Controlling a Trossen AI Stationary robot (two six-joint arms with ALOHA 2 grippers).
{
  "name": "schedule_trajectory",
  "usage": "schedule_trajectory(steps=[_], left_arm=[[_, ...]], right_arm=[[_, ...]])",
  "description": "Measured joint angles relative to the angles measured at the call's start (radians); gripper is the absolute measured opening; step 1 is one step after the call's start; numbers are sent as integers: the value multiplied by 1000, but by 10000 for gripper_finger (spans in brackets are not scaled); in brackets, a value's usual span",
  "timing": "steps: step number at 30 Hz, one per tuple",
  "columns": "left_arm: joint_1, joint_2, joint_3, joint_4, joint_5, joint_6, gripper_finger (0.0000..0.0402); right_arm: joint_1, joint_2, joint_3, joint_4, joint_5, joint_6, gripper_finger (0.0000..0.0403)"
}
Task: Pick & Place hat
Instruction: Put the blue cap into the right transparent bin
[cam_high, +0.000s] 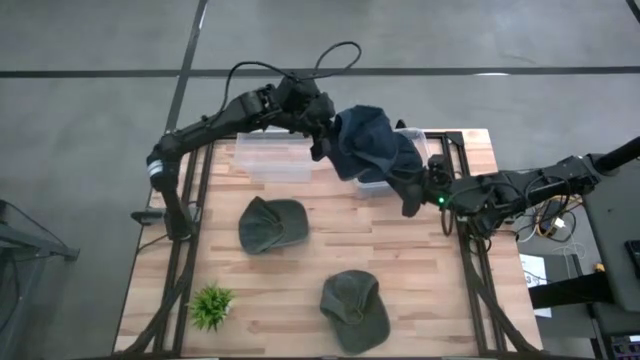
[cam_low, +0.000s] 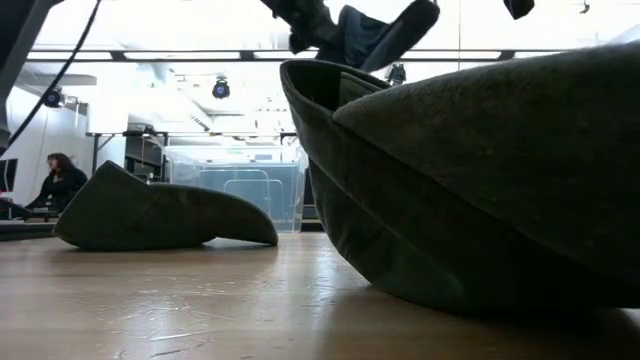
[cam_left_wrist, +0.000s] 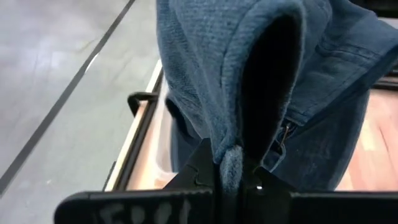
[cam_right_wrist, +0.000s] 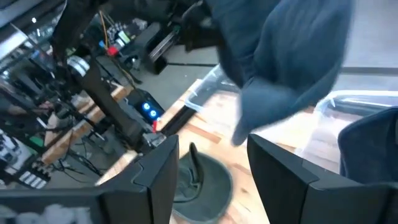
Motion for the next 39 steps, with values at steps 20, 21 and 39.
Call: schedule_trajectory(steps=[20, 21, 39], left_arm=[[54, 69, 145, 82, 88, -28, 5], [54, 70, 145, 101, 86, -36, 5], [-1, 71, 134, 208, -50, -40, 5]], right_arm=[[-2, 62, 0, 25, 264, 103, 182], [-1, 78, 0, 38, 279, 95, 182], [-9, 371, 223, 90, 648, -191, 182]])
